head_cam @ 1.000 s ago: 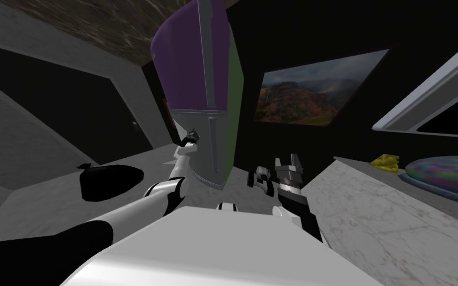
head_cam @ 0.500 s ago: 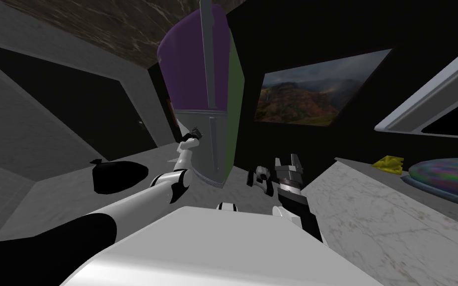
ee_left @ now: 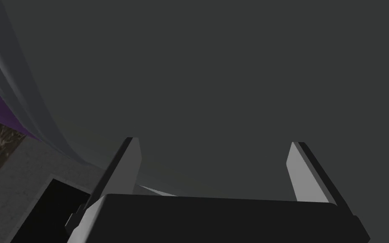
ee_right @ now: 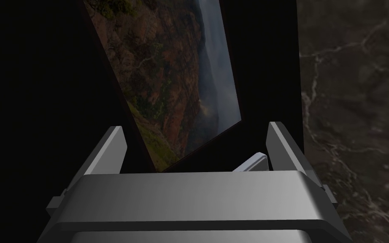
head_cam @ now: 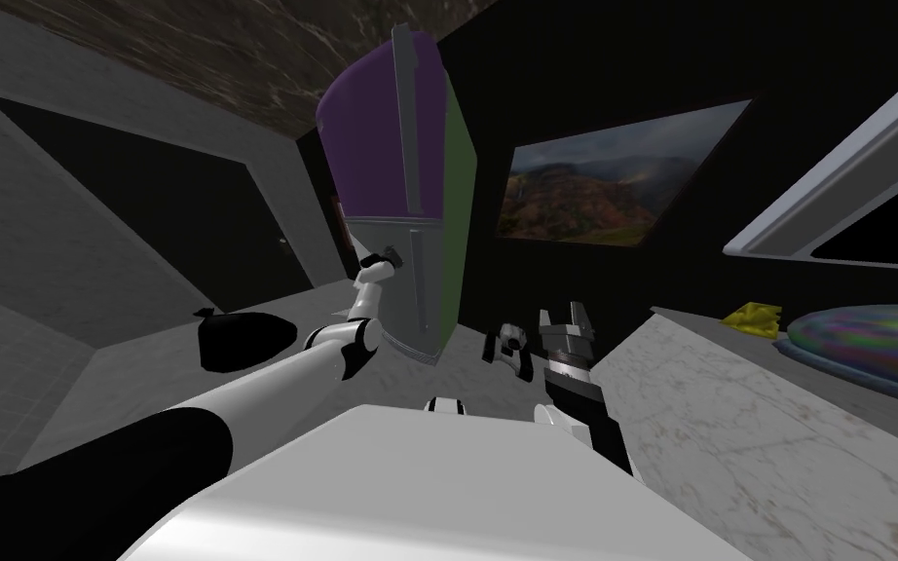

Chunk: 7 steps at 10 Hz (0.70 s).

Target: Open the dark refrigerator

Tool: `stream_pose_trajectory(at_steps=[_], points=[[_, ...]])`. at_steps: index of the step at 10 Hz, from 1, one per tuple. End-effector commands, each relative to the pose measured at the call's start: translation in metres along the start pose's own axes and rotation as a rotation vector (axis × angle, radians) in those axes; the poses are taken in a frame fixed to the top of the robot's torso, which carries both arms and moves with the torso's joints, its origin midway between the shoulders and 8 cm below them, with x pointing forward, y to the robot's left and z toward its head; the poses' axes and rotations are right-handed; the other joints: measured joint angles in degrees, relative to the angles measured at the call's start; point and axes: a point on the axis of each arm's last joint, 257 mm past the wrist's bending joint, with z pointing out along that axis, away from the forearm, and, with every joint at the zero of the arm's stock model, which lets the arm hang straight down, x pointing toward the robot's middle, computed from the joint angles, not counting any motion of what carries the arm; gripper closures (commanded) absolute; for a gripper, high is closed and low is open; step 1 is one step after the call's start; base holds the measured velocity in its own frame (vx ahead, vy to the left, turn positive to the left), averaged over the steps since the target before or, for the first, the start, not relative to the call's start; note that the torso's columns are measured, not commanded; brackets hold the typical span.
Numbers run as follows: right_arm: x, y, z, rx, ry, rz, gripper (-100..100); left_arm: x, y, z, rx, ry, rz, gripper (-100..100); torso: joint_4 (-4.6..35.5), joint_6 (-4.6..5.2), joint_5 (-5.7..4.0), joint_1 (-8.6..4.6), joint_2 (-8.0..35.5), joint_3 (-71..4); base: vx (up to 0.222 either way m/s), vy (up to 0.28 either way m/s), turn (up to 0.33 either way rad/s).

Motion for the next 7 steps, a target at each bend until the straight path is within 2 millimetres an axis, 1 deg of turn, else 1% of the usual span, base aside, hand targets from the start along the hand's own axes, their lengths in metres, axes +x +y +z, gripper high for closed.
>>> stream_pose_trajectory(at_steps=[1,2,3,4,5,6,7], points=[[0.000,0.000,0.000,0.000,0.000,0.000,0,0.026,-0.003,0.009,-0.031,0.035,-0.045,-100,-0.01,-0.01,0.01,0.00,0.02,0.01,-0.051,-0.038,0.029],[0.000,0.000,0.000,0.000,0.000,0.000,0,0.038,0.002,0.014,-0.069,0.049,-0.078,-100,0.01,0.01,0.00,0.05,-0.02,-0.01,-0.056,-0.037,0.036],[0.000,0.000,0.000,0.000,0.000,0.000,0,0.044,-0.004,0.015,-0.062,0.057,-0.079,-100,0.01,-0.04,0.01,0.02,0.03,0.01,-0.049,-0.037,0.019],[0.000,0.000,0.000,0.000,0.000,0.000,0,0.055,0.000,0.019,-0.098,0.071,-0.108,-100,0.01,-0.06,0.02,0.06,0.03,0.02,-0.063,-0.035,0.036],[0.000,0.000,0.000,0.000,0.000,0.000,0,0.061,-0.006,0.019,-0.091,0.080,-0.110,-100,0.01,-0.11,0.04,0.08,0.09,0.05,-0.058,-0.038,-0.002],[0.000,0.000,0.000,0.000,0.000,0.000,0,0.073,-0.003,0.022,-0.123,0.095,-0.136,-100,-0.01,-0.24,0.09,0.18,0.09,0.06,-0.069,-0.045,0.058],[0.000,0.000,0.000,0.000,0.000,0.000,0,0.078,-0.009,0.022,-0.117,0.102,-0.137,-100,0.05,-0.15,0.06,0.11,0.27,0.18,-0.047,-0.025,0.042]])
